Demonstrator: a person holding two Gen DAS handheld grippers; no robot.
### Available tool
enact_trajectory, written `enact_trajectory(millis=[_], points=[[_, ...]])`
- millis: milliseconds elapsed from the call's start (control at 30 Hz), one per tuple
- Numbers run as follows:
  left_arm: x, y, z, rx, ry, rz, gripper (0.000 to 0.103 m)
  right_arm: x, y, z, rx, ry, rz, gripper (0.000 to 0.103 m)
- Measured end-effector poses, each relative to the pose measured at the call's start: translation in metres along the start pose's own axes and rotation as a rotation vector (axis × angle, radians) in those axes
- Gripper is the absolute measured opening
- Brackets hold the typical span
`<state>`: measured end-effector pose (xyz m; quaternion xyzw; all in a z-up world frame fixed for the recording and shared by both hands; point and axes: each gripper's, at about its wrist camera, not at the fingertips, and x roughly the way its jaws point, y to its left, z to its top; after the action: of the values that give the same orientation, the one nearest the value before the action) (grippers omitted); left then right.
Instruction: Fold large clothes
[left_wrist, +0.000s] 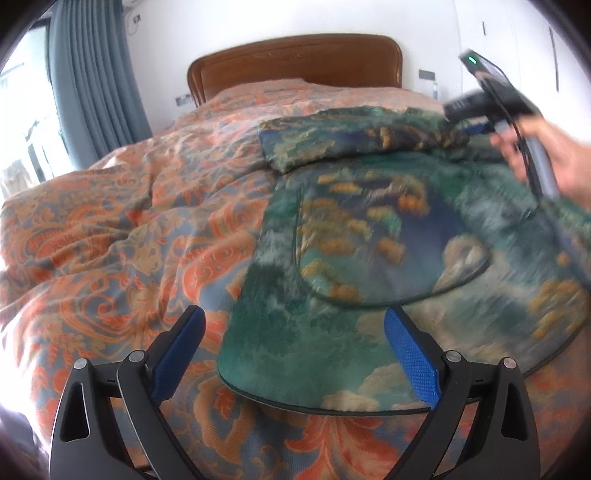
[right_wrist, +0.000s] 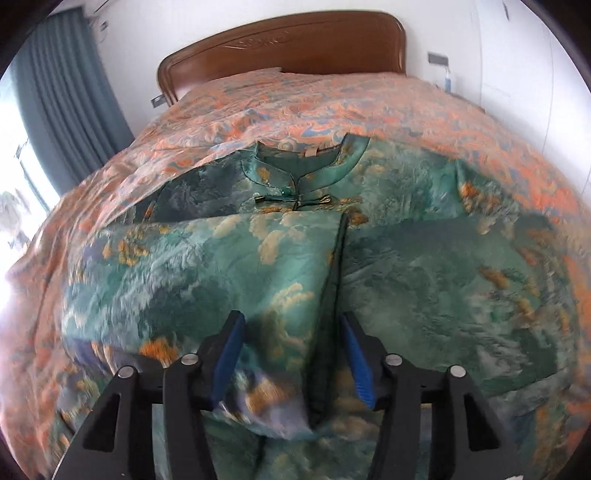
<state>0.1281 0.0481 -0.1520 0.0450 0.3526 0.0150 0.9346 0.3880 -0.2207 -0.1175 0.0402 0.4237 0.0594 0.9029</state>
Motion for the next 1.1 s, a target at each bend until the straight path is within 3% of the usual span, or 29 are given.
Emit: enact_trajectory(millis=[100, 200, 267, 400, 533, 633, 700, 867, 1000, 1100], points=[[-0.021, 0.011, 0.041, -0.061, -0.039, -0.107, 0.099, -0.036, -0.011, -0.015, -0.009, -0.084, -0.022, 0.055], [-0.011, 0.018, 0.098, -0.084, -0.039, -0.187, 0.1, -0.08, -0.026, -0.039, -0.007, -0.15, 0.034, 0.059], [0.018, 0.018, 0.143, -0.088, -0.009, -0.222, 0.1, -0.105, -0.032, -0.057, -0.028, -0.193, 0.056, 0.059], [0.11, 0.006, 0.203, -0.081, 0.088, -0.203, 0.099, -0.16, -0.048, -0.101, -0.023, -0.241, 0.107, 0.06], [0.19, -0.007, 0.214, -0.109, 0.163, -0.152, 0.099, -0.205, -0.067, -0.152, 0.024, -0.268, 0.136, 0.067], [0.243, -0.012, 0.19, -0.118, 0.292, -0.13, 0.099, -0.223, -0.08, -0.188, 0.063, -0.254, 0.118, 0.067], [0.26, -0.013, 0.175, -0.116, 0.319, -0.11, 0.102, -0.227, -0.09, -0.209, 0.093, -0.232, 0.094, 0.067], [0.252, -0.014, 0.173, -0.101, 0.32, -0.089, 0.102, -0.225, -0.105, -0.228, 0.126, -0.188, 0.08, 0.067], [0.222, -0.001, 0.207, -0.133, 0.238, -0.12, 0.101, -0.221, -0.106, -0.226, 0.143, -0.195, 0.09, 0.067], [0.226, 0.014, 0.235, -0.189, 0.223, -0.138, 0.101, -0.222, -0.103, -0.224, 0.143, -0.21, 0.103, 0.067]])
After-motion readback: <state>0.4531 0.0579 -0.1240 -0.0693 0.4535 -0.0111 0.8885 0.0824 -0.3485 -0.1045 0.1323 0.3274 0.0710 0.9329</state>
